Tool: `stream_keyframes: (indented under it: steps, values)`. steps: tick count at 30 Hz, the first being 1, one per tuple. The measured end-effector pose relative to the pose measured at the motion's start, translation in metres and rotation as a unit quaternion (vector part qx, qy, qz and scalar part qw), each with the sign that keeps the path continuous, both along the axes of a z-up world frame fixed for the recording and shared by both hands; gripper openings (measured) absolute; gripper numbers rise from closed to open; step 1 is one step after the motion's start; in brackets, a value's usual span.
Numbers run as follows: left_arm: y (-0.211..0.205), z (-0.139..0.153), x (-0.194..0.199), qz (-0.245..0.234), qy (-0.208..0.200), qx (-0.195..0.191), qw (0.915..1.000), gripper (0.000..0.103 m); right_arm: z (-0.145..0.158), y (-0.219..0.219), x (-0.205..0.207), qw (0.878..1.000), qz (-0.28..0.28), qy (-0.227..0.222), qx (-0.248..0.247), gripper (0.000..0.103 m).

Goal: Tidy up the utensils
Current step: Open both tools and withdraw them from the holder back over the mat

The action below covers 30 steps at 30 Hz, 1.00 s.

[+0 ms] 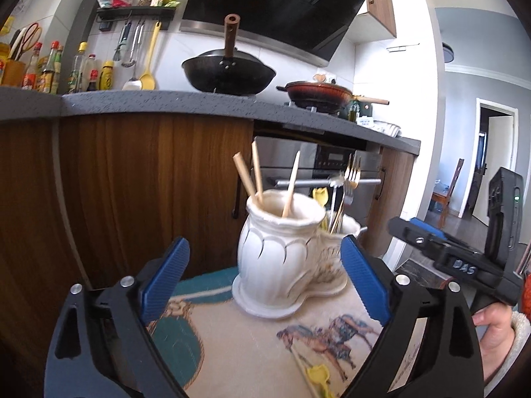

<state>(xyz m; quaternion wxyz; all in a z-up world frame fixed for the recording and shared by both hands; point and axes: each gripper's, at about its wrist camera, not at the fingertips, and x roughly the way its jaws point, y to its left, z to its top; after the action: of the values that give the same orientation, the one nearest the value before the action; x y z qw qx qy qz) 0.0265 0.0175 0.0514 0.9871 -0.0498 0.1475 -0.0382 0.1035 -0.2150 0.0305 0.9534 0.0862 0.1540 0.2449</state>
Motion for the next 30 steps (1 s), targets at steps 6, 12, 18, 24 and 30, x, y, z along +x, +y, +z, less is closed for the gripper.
stream_keyframes:
  steps: [6, 12, 18, 24, 30]
  values:
    - [0.005, -0.019, -0.02, 0.018, 0.05, 0.009, 0.9986, 0.093, -0.018, -0.006, -0.02, 1.0, -0.009, 0.018, -0.019, 0.095]
    - [0.01, -0.03, -0.039, 0.025, 0.085, 0.024, 0.9958, 0.095, -0.038, -0.012, -0.034, 0.998, -0.019, 0.039, -0.036, 0.097]
    - [0.001, -0.051, -0.039, 0.013, 0.145, 0.023, 0.989, 0.095, -0.052, -0.007, -0.037, 0.997, -0.015, 0.053, -0.049, 0.098]
    - [-0.015, -0.071, -0.031, -0.003, 0.207, 0.041, 0.9775, 0.095, -0.052, -0.01, -0.034, 0.998, -0.018, 0.05, -0.045, 0.098]
    - [-0.019, -0.091, -0.022, -0.006, 0.258, 0.048, 0.9649, 0.094, -0.053, -0.013, -0.031, 0.997, -0.018, 0.06, -0.039, 0.098]
